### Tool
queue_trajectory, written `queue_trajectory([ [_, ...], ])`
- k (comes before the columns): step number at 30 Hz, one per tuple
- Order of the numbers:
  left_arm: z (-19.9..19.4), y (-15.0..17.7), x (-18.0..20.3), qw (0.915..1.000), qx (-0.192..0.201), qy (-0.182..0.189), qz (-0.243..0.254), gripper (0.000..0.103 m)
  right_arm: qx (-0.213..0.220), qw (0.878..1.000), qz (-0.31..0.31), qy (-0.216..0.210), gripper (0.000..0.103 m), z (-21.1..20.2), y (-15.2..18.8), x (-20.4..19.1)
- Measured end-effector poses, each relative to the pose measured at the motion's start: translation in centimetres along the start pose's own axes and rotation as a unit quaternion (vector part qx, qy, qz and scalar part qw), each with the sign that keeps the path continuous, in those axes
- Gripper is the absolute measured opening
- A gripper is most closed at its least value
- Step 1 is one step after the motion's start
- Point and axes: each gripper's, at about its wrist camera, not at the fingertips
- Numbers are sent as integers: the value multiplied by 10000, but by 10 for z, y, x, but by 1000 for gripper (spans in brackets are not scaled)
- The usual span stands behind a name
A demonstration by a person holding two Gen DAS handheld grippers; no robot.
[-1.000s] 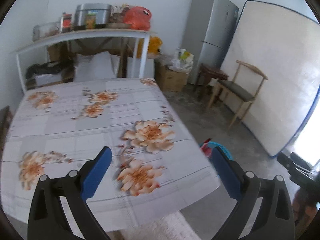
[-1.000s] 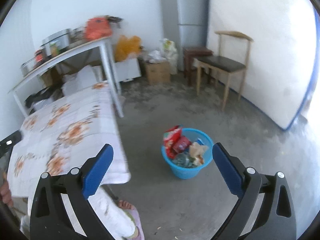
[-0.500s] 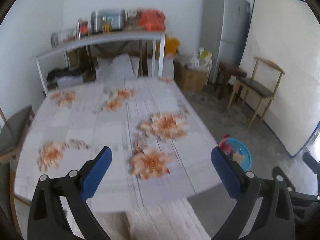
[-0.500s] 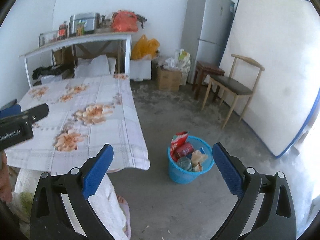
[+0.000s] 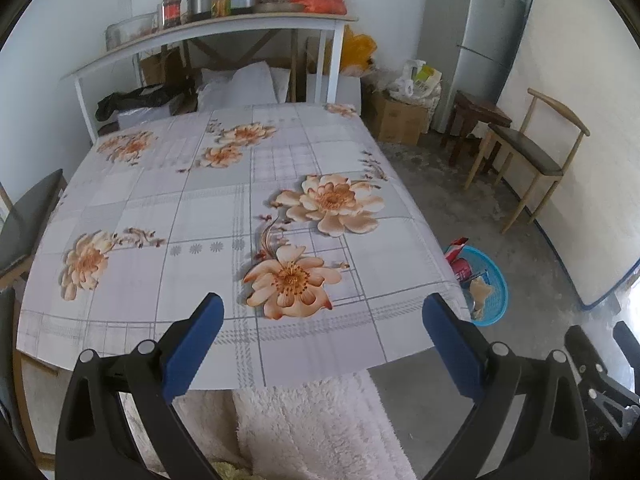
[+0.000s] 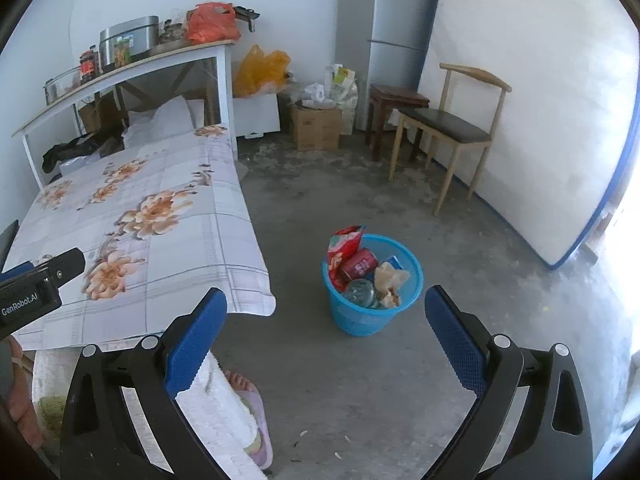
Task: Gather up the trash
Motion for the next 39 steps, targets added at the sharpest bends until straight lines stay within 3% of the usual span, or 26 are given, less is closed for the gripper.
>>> queue_trajectory([
  [10,2,-1,-2,9997,6,-229,-80,97,-160,9998,70,-103,95,9,1,4],
  [39,-1,-2,4,9997,-11,-221,54,97,-143,9997,106,189,95,8,4,23],
])
Point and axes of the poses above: each gripper's, at about its wrist camera, not at the fingertips, and z roughly the way its jaws point, x to its right, y to its underside, and after that the axes turned 10 degrees about -x, right-handed
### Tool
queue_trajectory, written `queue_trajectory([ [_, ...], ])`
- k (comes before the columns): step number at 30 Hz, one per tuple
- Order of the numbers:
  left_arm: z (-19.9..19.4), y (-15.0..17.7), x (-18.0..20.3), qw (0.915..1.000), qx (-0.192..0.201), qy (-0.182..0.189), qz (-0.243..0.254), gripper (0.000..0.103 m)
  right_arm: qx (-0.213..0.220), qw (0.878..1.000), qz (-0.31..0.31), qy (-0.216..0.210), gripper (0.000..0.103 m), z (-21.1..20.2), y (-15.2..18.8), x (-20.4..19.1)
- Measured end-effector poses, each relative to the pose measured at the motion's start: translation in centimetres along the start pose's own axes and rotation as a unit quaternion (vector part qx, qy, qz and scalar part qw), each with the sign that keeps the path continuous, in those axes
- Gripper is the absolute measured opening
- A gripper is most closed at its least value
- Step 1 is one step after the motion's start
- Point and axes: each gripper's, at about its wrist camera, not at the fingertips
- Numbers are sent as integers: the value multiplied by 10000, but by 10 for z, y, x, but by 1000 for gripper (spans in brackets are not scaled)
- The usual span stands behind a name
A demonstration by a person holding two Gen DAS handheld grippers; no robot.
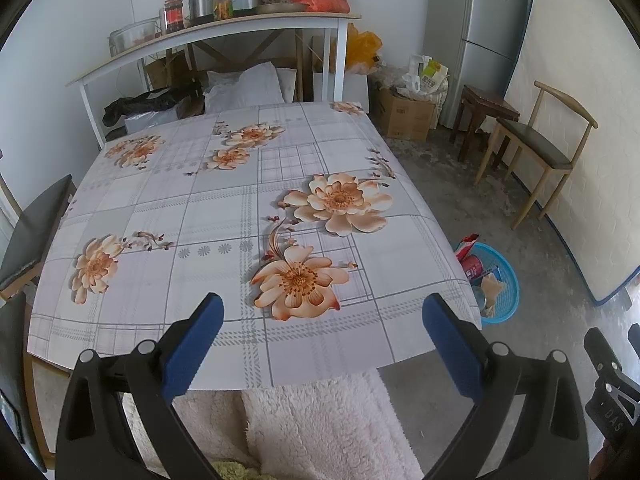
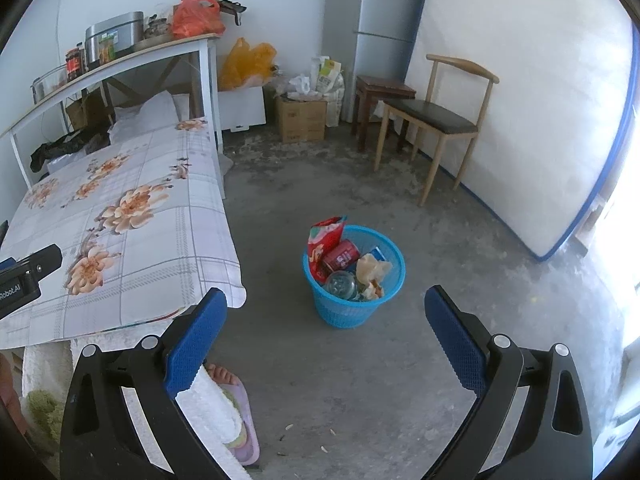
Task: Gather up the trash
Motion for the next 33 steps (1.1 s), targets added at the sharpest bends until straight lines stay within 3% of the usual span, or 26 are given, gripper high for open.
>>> queue_trajectory([
  [33,0,1,0,10000,-17,-11,5,97,7,10000,-14,7,95,-1,0,-1],
])
Point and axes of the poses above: each gripper's, at about its wrist camera, not at the fingertips, and z roughly the way its jaws point, x to its right, y to its underside, and after that the axes turned 10 degrees about -x, right-handed
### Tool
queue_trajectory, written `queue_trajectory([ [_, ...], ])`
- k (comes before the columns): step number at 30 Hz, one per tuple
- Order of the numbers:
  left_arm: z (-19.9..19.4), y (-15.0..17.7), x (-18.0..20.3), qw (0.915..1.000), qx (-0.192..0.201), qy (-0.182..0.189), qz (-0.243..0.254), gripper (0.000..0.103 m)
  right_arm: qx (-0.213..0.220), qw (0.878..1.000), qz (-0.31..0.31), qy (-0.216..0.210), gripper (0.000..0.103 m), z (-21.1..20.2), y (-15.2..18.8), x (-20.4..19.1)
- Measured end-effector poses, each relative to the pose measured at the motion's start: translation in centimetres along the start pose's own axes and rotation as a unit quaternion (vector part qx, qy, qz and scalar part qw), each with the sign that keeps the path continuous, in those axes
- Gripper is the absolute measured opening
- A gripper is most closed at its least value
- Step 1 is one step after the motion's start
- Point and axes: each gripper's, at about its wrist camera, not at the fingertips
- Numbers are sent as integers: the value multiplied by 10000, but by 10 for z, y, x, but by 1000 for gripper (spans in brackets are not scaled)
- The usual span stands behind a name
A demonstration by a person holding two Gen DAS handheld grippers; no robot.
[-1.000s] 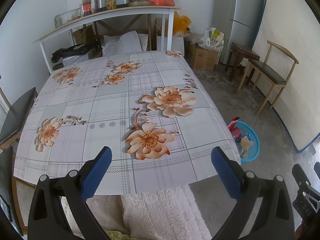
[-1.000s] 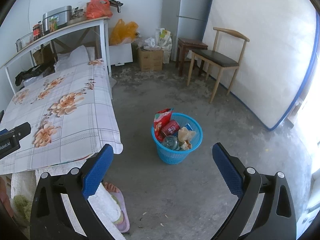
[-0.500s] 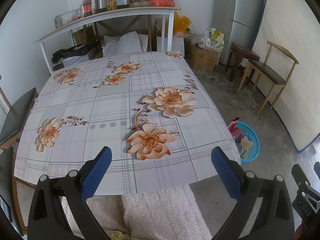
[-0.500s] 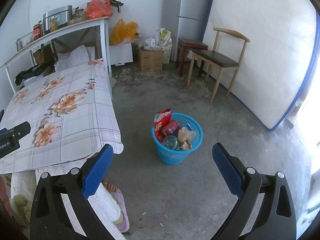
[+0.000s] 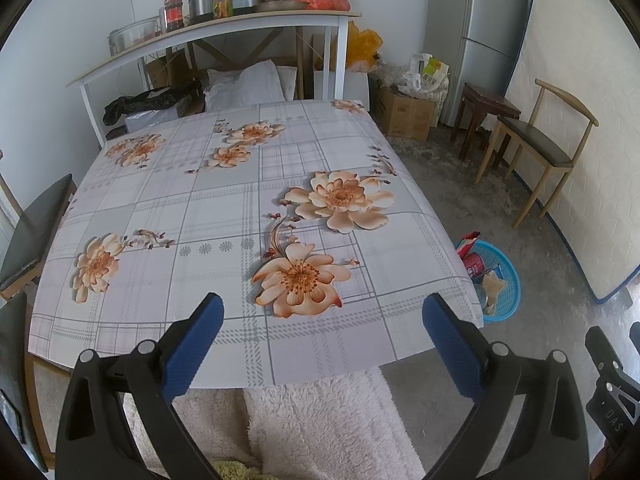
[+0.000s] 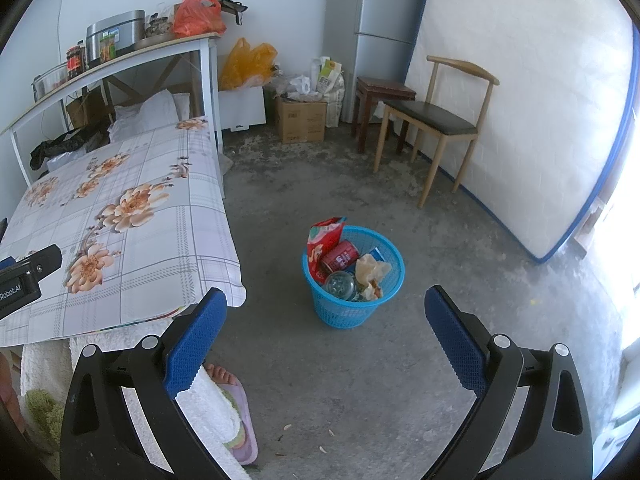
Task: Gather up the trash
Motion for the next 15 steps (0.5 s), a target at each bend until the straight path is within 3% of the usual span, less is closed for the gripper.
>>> queue_trajectory([
  [15,1,0,0,10000,-13,-3,5,97,-5,10000,-5,0,95,0,-1,1],
])
Point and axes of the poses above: each gripper's, at about its wrist camera, not at the fingertips, and z roughly the way its jaws point, x to its right, y to its underside, and after that the axes turned 10 degrees about -x, right-handed
